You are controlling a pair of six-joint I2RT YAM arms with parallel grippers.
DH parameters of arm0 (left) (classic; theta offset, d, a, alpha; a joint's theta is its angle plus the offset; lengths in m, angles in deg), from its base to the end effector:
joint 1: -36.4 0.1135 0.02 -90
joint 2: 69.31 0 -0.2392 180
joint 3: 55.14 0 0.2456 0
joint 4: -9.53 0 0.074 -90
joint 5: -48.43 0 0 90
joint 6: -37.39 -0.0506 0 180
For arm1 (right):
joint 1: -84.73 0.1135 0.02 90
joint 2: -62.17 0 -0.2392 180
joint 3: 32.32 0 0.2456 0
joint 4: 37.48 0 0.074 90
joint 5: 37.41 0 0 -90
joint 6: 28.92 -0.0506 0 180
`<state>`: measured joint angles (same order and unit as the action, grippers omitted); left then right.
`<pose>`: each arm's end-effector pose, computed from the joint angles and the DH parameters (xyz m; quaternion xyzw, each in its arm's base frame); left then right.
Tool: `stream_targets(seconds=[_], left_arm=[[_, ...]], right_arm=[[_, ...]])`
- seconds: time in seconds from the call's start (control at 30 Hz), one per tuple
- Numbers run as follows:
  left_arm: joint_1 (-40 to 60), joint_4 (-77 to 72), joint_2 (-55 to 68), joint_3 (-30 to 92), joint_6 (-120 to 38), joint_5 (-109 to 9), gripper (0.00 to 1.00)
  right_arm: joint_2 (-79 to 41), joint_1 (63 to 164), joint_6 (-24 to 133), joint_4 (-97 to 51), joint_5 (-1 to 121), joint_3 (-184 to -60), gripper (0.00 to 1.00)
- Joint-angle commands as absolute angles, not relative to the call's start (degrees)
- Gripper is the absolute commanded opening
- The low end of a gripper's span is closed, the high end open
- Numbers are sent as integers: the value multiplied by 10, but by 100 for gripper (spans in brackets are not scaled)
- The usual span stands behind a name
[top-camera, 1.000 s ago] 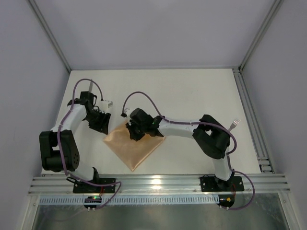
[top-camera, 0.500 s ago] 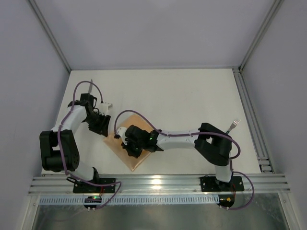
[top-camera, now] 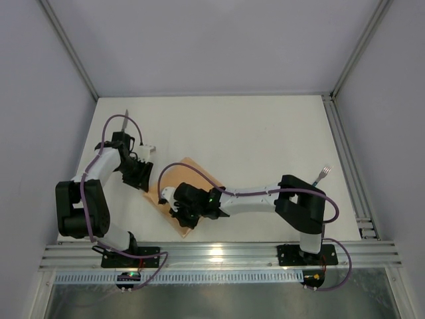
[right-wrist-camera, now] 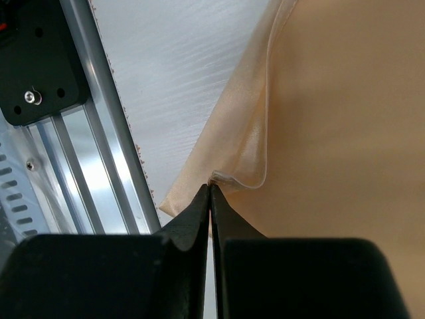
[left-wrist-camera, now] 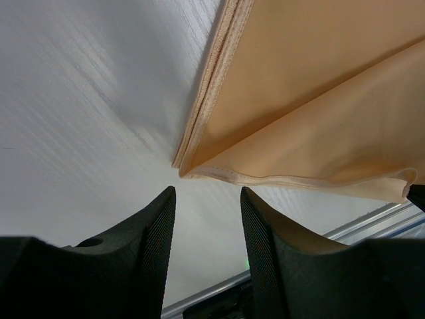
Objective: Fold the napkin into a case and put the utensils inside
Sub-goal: Fold the square-folded napkin at the center of the board.
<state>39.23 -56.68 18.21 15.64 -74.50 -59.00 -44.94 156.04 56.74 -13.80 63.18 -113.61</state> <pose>0.2603 -0.0023 0.1604 0.1725 0.9714 -0.1347 0.0917 0.1167 0.3741 0.1411 -0.5420 0.7615 0.2797 0.2191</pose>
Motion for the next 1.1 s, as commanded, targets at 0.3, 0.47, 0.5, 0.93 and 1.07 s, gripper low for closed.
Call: stream_targets(seconds=[0.3, 0.47, 0.5, 0.93, 1.07], left_arm=[[397, -554, 183, 155, -750, -586, 46], [397, -554, 186, 157, -748, -589, 46], [397, -554, 187, 157, -748, -589, 46], [397, -555, 184, 157, -749, -594, 46], [397, -557, 179, 158, -749, -599, 46]], right_arm=[[-416, 1579, 562, -135, 662, -1112, 4], [-415, 1584, 550, -143, 657, -1112, 4], [-414, 1586, 548, -142, 655, -1115, 4], [-424, 1593, 535, -155, 662, -1126, 18], [-416, 1594, 534, -159, 667, -1126, 36]])
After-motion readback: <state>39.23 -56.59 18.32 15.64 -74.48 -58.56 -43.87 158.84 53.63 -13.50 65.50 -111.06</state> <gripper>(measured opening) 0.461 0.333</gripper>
